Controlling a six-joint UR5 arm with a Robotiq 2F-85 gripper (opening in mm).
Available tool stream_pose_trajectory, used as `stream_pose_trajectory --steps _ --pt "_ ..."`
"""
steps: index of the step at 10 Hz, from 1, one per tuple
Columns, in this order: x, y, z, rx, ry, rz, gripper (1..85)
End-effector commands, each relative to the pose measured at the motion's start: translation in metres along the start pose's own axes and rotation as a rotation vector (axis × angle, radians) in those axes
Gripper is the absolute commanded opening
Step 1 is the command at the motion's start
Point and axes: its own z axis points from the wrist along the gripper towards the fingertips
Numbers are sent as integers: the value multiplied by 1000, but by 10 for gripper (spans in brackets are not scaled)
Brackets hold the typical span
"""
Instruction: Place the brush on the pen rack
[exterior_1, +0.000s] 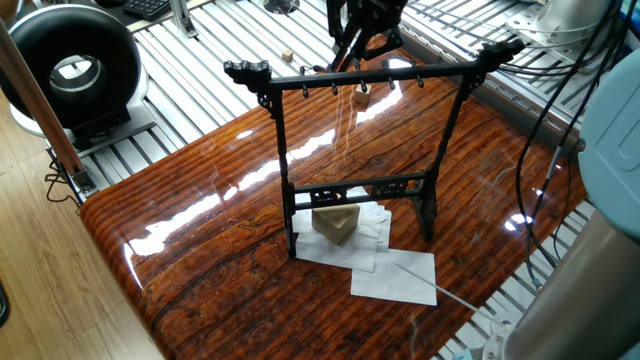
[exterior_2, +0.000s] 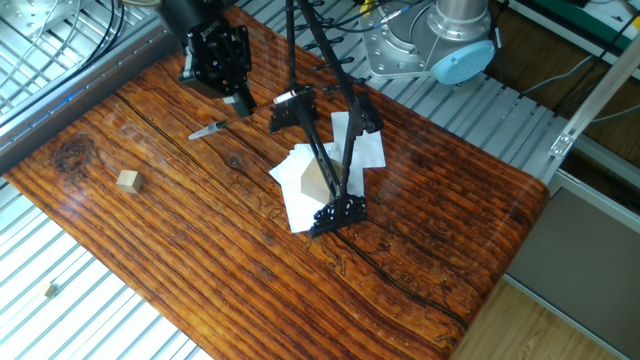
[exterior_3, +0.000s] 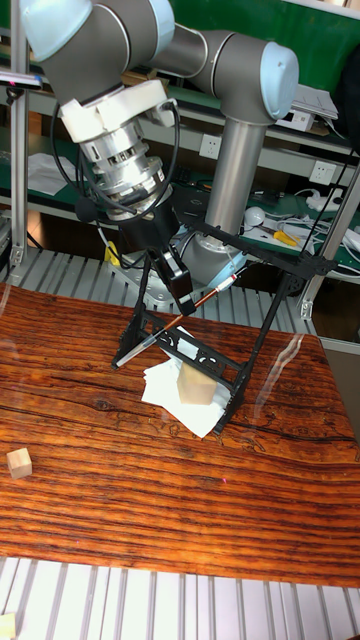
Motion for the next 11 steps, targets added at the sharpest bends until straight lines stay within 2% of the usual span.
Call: stream_pose_trajectory --steps 1,6,8,11 --pt "-3 -2 -1 2 -5 3 10" --pt "0 0 -1 -2 4 -16 10" --pt "-12 6 -1 -24 -44 -8 10" --pt "-14 7 -2 -27 -51 -1 10"
